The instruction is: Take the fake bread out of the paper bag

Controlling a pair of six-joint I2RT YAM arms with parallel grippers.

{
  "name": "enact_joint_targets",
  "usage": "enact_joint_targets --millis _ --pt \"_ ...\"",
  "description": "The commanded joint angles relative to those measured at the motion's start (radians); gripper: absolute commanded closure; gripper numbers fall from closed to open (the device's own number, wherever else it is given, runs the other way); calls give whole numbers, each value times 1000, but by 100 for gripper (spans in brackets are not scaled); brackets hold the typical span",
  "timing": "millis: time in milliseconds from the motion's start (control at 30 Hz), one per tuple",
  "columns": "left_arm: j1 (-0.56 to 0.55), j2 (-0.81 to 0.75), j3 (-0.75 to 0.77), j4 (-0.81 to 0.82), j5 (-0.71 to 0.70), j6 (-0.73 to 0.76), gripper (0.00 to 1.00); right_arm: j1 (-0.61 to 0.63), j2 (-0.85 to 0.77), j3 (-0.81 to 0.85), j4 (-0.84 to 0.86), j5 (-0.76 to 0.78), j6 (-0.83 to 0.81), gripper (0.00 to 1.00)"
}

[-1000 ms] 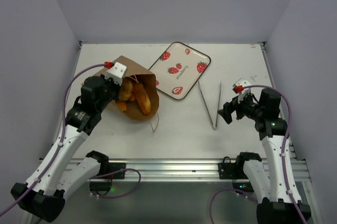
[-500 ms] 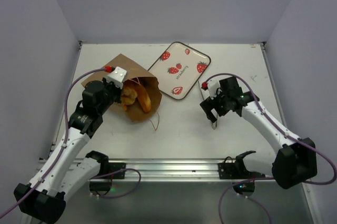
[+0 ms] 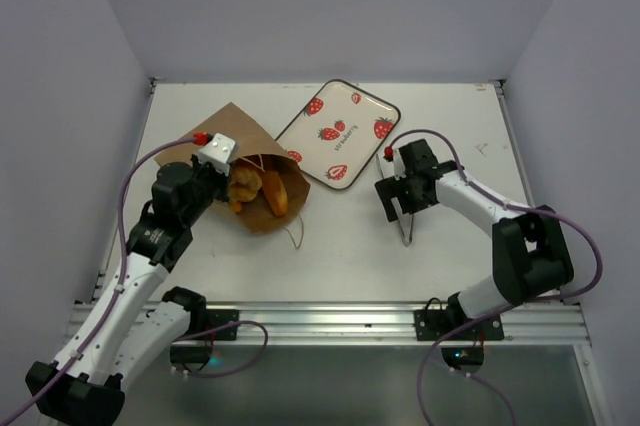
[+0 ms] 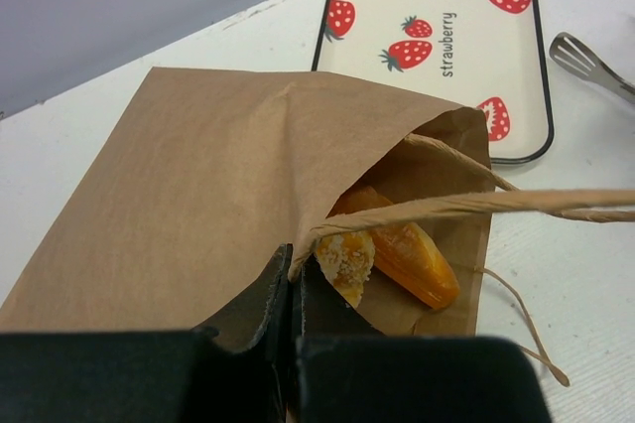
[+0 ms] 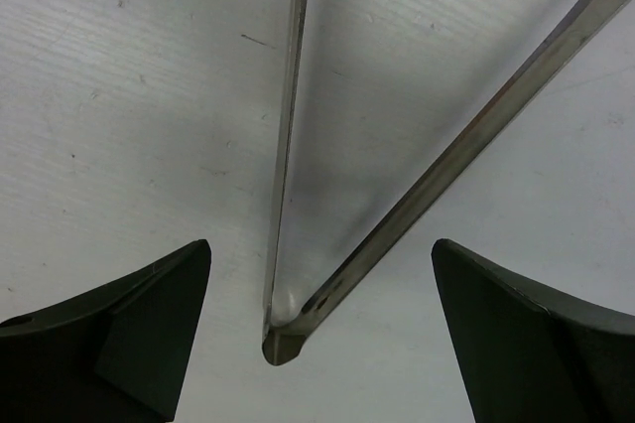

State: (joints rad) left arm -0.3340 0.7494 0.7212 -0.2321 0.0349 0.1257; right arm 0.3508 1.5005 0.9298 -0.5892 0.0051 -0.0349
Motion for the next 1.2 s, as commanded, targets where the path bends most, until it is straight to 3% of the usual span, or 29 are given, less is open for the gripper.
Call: enact_joint_targets --millis 0,467,567,833,933,1067,1167 --pt "6 -31 -8 63 39 -28 100 0 27 -23 81 8 96 1" --pt "7 -67 -45 89 40 -24 100 -44 202 30 138 47 154 3" --pt "6 -74 -54 93 36 -23 100 -84 245 47 138 21 162 11" --pt "6 -74 -52 96 42 -23 100 -113 236 40 138 -39 124 49" --pt "7 -71 -55 97 46 -26 100 -113 204 27 138 -43 95 55" --pt "6 -70 -55 97 49 -26 100 -119 153 20 132 -33 43 69" --pt "6 -73 -55 93 49 -28 100 -140 93 47 86 -51 -100 81"
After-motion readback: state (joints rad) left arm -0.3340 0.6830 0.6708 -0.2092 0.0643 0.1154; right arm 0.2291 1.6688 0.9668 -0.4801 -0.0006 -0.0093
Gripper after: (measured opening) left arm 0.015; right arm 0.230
